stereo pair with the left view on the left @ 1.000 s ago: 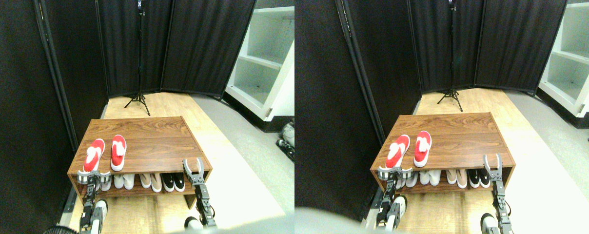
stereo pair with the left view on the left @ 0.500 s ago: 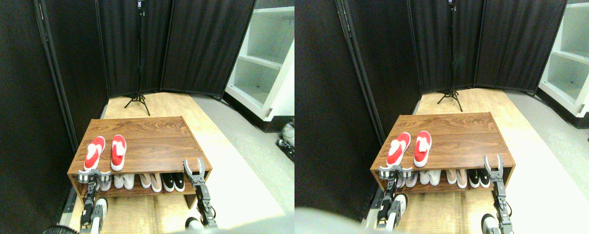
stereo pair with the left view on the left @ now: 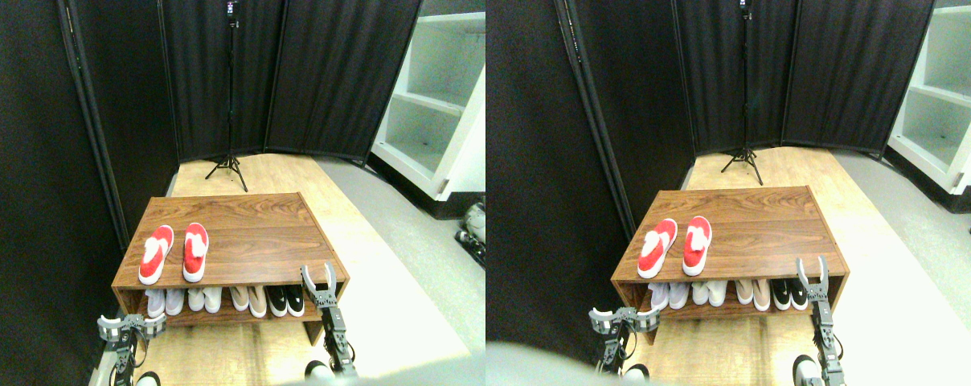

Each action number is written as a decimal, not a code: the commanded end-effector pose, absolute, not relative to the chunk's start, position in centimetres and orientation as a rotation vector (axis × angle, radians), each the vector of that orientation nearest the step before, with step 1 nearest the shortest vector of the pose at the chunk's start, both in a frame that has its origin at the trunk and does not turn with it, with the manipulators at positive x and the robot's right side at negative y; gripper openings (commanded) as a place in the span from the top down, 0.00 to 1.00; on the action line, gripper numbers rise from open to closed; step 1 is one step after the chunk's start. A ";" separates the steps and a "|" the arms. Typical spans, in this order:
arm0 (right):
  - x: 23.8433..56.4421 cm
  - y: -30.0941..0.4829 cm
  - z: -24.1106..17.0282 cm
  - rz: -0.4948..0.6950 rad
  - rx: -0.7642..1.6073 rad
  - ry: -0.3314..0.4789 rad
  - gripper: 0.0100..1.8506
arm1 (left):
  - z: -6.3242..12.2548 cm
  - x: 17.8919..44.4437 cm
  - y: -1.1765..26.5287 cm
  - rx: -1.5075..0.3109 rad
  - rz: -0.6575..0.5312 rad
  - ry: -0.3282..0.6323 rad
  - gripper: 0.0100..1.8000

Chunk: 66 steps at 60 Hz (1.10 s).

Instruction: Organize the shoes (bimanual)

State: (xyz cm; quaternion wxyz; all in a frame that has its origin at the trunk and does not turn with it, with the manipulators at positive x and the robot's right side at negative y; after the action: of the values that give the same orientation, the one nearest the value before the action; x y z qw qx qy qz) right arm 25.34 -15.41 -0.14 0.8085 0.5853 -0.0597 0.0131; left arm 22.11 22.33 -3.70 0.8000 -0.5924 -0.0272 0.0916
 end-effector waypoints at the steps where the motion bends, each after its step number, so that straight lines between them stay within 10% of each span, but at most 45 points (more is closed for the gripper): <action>1: 25.3 -15.2 0.7 0.063 1.265 -0.163 0.82 | -2.7 22.5 23.7 -1.239 0.193 -0.145 0.25; 32: 25.0 -15.5 0.7 0.064 1.317 -0.174 0.83 | 0.9 25.7 29.1 -1.033 0.206 -0.415 1.00; 66: 25.4 -15.8 0.3 0.062 1.313 -0.197 0.83 | -0.8 31.9 28.0 -0.832 0.187 -0.214 1.00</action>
State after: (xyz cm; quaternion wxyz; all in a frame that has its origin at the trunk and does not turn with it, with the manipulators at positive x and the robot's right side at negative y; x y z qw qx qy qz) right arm 25.24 -15.82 -0.13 0.7919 0.6062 -0.0726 0.0160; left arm 31.36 28.22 -0.84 0.9058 -0.3986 -0.1022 0.1012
